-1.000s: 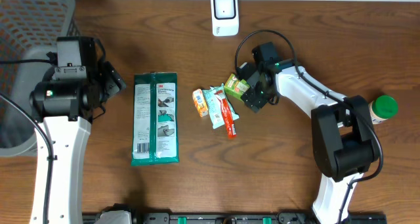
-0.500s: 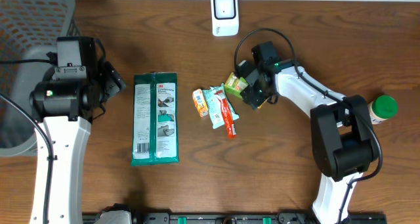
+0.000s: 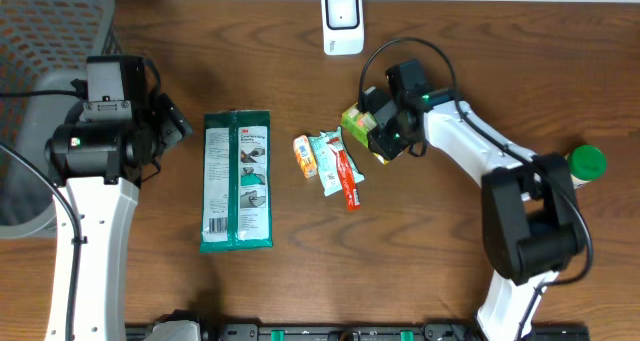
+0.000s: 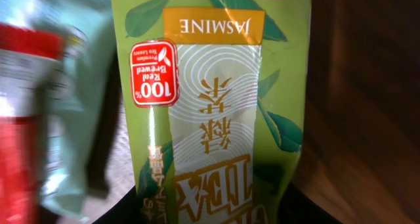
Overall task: Scan the item barcode
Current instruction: 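Lift the carton and hold its barcode to the white scanner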
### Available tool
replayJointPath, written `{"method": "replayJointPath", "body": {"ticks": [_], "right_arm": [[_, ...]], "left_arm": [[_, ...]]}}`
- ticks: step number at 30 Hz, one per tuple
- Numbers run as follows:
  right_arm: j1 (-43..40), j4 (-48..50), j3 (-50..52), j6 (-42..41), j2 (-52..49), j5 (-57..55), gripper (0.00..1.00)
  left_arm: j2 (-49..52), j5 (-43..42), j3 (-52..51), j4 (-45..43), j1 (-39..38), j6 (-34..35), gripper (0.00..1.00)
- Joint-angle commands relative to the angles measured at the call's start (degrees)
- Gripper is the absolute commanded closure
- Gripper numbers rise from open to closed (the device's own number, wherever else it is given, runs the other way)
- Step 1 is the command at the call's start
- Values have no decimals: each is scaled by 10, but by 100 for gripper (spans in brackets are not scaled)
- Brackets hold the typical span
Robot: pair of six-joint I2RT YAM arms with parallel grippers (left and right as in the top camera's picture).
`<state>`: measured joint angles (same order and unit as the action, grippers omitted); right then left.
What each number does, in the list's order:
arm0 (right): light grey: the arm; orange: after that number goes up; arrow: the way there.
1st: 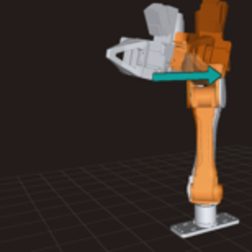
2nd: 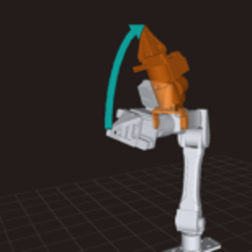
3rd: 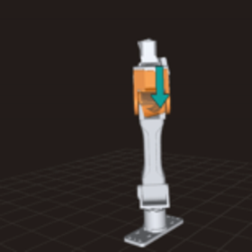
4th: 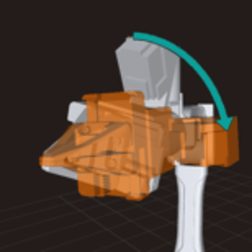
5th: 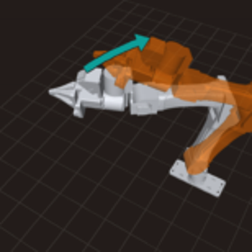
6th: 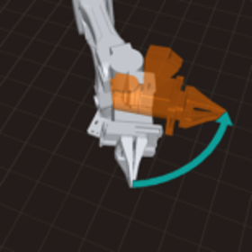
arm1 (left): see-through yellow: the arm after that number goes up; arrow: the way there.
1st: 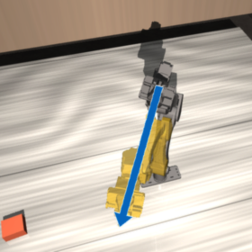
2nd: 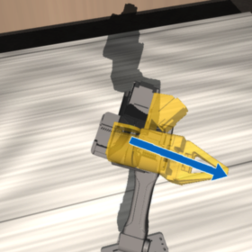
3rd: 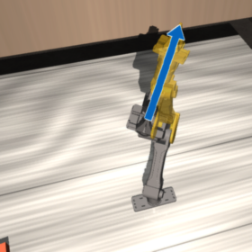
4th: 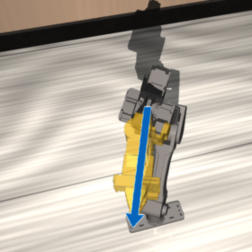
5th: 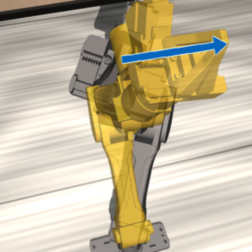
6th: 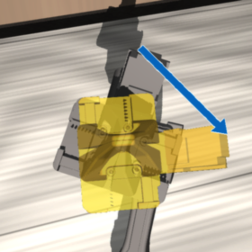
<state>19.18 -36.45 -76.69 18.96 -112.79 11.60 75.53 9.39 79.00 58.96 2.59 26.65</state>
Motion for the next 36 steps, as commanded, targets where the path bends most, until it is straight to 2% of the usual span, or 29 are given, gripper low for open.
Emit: {"method": "replayJointPath", "body": {"ticks": [1, 6, 13, 18, 26, 30, 36], "right_arm": [[-4, 4, -4, -49, 59, 49, 64], [-5, -44, -57, -98, 71, 85, 68], [-3, -172, -240, -141, 70, 99, 66], [-9, -181, -346, -202, 70, 115, 66], [-43, -34, -371, -341, 33, 279, 67], [-50, 78, -371, -413, -20, 361, 67], [-54, 265, -371, -546, -121, 414, 67]], "left_arm": [[-3, 7, 4, 2, 2, -7, 11], [-3, 7, 4, 2, 2, -7, 11], [-3, 7, 4, 2, 2, -7, 11], [-3, 7, 4, 2, 2, -7, 11], [-3, 7, 4, 2, 2, -7, 11], [-3, 7, 4, 2, 2, -7, 11], [-3, 7, 4, 2, 2, -7, 11]]}}
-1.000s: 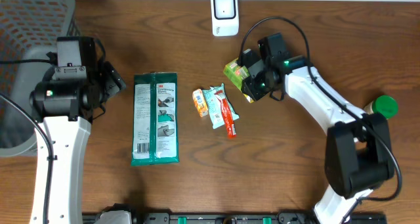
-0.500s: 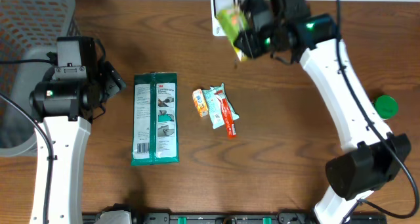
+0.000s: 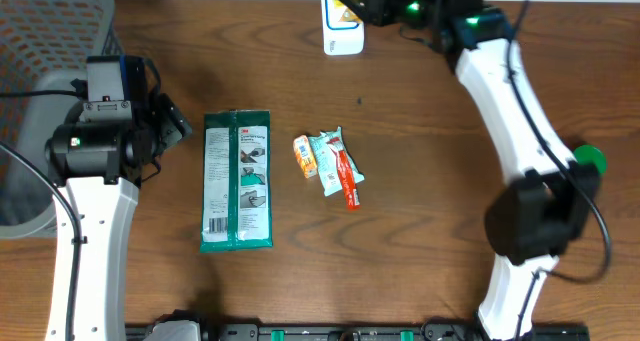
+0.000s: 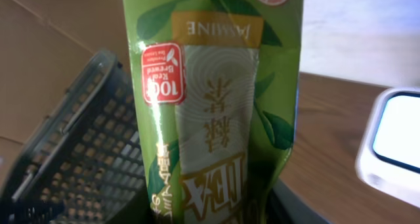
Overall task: Scan the item barcode
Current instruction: 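Lift the carton and hold its barcode to the white scanner, then carry the green tea carton right and set it down near the jar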
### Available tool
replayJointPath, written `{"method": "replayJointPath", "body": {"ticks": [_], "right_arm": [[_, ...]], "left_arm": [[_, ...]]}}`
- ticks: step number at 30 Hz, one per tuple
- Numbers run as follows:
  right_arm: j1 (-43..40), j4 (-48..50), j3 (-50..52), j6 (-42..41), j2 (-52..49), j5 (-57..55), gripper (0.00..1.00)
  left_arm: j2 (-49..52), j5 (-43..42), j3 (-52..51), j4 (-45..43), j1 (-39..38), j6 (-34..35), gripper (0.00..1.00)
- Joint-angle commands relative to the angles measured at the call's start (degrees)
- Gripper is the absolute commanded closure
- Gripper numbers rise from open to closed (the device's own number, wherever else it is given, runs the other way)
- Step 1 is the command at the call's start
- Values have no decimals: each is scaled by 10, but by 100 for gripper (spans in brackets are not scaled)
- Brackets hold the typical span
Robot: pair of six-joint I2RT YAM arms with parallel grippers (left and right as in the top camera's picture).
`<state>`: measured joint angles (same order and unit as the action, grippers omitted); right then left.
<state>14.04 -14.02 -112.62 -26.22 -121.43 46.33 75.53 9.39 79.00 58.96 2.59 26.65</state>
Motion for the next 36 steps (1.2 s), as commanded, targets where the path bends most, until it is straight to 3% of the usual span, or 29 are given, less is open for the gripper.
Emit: {"method": "replayJointPath", "body": {"ticks": [1, 8, 12, 36], "right_arm": [[-5, 79, -12, -121, -54, 74, 67], [-26, 301, -12, -282, -162, 91, 67], [-39, 365, -12, -344, -203, 91, 67], [-34, 309, -10, -318, -231, 114, 65]], "left_arm": [[-3, 7, 4, 2, 2, -7, 11], [-3, 7, 4, 2, 2, -7, 11], [-3, 7, 4, 2, 2, -7, 11], [-3, 7, 4, 2, 2, -7, 11]]}}
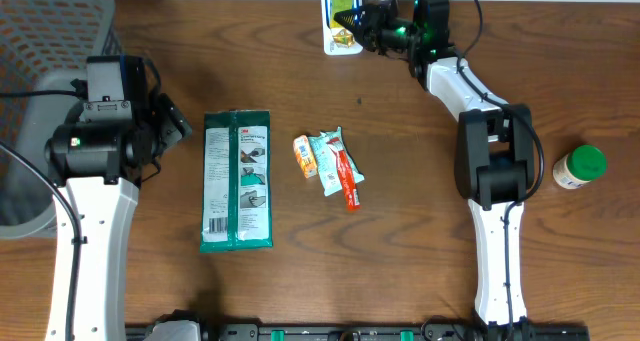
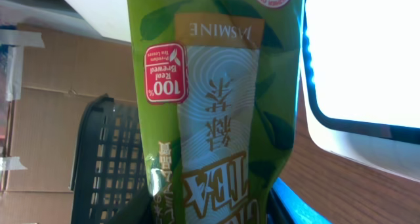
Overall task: Scan the item barcode
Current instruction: 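Carry the green tea carton right and set it down near the jar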
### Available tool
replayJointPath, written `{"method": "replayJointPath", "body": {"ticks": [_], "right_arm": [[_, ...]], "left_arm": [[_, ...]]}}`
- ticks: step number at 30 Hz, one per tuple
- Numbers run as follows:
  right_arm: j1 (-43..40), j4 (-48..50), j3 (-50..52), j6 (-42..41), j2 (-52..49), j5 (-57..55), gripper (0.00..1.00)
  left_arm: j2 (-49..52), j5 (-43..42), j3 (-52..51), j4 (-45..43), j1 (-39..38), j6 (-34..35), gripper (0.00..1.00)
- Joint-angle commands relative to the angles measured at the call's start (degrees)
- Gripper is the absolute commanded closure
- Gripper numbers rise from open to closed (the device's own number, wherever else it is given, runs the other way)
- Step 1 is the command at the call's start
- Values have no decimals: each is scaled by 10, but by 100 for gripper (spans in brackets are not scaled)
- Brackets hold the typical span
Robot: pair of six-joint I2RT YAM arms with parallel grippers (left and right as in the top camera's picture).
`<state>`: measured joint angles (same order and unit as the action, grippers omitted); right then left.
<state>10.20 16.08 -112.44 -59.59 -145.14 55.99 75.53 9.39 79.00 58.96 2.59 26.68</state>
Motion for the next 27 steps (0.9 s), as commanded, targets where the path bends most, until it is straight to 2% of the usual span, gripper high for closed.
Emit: {"method": "replayJointPath", "body": {"ticks": [1, 8, 13, 18, 22, 27], "right_arm": [[5, 9, -12, 15, 6, 17, 65], [5, 11, -12, 13, 6, 27, 67], [-6, 62, -12, -2, 22, 68, 62], [-24, 30, -12, 1, 72, 98, 63], [-38, -68, -12, 51, 124, 97, 69], [-54, -349, -12, 248, 223, 4, 68]], "left_arm": [[-3, 7, 4, 2, 2, -7, 11], [-3, 7, 4, 2, 2, -7, 11], [-3, 7, 4, 2, 2, -7, 11], [-3, 7, 4, 2, 2, -7, 11], [-3, 7, 4, 2, 2, -7, 11], [-3, 7, 4, 2, 2, -7, 11]]}}
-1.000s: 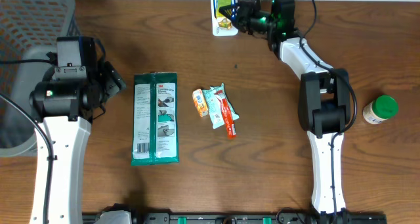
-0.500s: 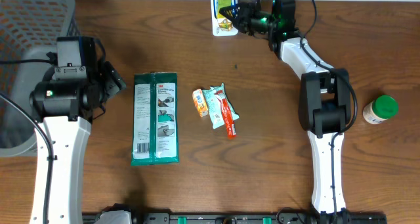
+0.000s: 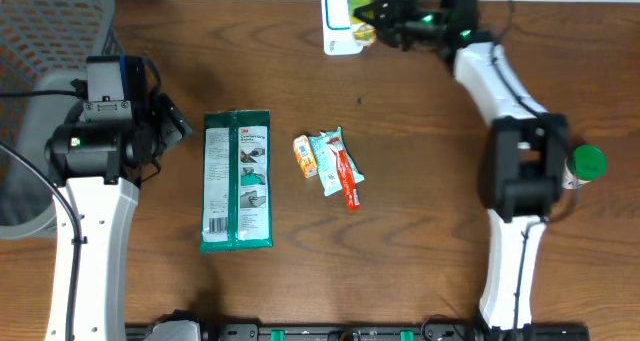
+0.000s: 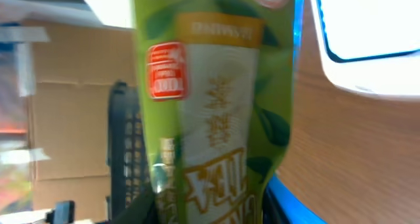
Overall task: Scan the item barcode
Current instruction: 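Carry the green tea carton right and set it down near the jar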
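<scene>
A green jasmine tea packet (image 4: 213,112) fills the right wrist view, gripped at its lower end by my right gripper (image 4: 210,211), which is shut on it. Overhead, the packet (image 3: 361,5) hangs at the table's far edge just right of the white barcode scanner (image 3: 338,23), with the right gripper (image 3: 385,14) behind it. The scanner's lit window (image 4: 367,20) shows at the upper right of the wrist view. My left gripper (image 3: 178,124) stays at the left, beside the wipes pack; its jaws are not discernible.
A green wipes pack (image 3: 236,181) lies left of centre. Small snack packets (image 3: 327,164) lie mid-table. A grey mesh basket (image 3: 45,91) stands at the far left. A green-capped bottle (image 3: 583,165) stands at the right.
The right arm has shifted; the tea packet has moved from in front of the scanner to slightly right of it and is turned. The wrist view is blurred. The left arm has stayed put.
My right gripper held the tea packet low beside the snack packets mid-table. Then it was raised at the far edge near the scanner. Then it was before the scanner's window, and now it is just to its right.
</scene>
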### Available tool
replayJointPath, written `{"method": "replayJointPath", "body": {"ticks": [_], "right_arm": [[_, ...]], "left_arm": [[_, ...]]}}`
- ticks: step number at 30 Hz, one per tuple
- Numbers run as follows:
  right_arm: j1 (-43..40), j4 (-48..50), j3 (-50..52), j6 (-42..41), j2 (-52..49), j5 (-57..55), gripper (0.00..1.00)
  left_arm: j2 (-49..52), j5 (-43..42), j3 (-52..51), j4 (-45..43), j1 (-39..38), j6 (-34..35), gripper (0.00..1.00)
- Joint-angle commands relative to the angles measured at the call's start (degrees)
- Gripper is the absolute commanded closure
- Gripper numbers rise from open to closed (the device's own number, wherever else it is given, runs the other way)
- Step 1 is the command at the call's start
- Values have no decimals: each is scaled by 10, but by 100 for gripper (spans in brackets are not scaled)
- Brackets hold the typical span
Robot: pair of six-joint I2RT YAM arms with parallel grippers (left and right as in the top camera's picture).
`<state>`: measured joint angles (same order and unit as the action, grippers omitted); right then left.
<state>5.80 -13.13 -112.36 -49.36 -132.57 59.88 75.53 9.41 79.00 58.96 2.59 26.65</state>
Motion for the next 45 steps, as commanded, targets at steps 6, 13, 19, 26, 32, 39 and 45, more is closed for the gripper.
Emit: {"method": "replayJointPath", "body": {"ticks": [6, 13, 19, 26, 32, 39, 45], "right_arm": [[-28, -383, -13, 369, 220, -239, 61], [-35, -645, -10, 439, 261, -579, 60], [-35, -660, 93, 437, 261, -675, 57], [-32, -610, 193, 493, 261, -574, 46], [-6, -581, 220, 621, 261, -384, 33], [58, -501, 288, 649, 261, -515, 12], [92, -378, 395, 649, 261, -644, 6]], "left_arm": [[-3, 7, 4, 2, 2, -7, 11], [-3, 7, 4, 2, 2, -7, 11], [-3, 7, 4, 2, 2, -7, 11], [-3, 7, 4, 2, 2, -7, 11], [-3, 7, 4, 2, 2, -7, 11], [-3, 7, 4, 2, 2, -7, 11], [-3, 7, 4, 2, 2, -7, 11]]}}
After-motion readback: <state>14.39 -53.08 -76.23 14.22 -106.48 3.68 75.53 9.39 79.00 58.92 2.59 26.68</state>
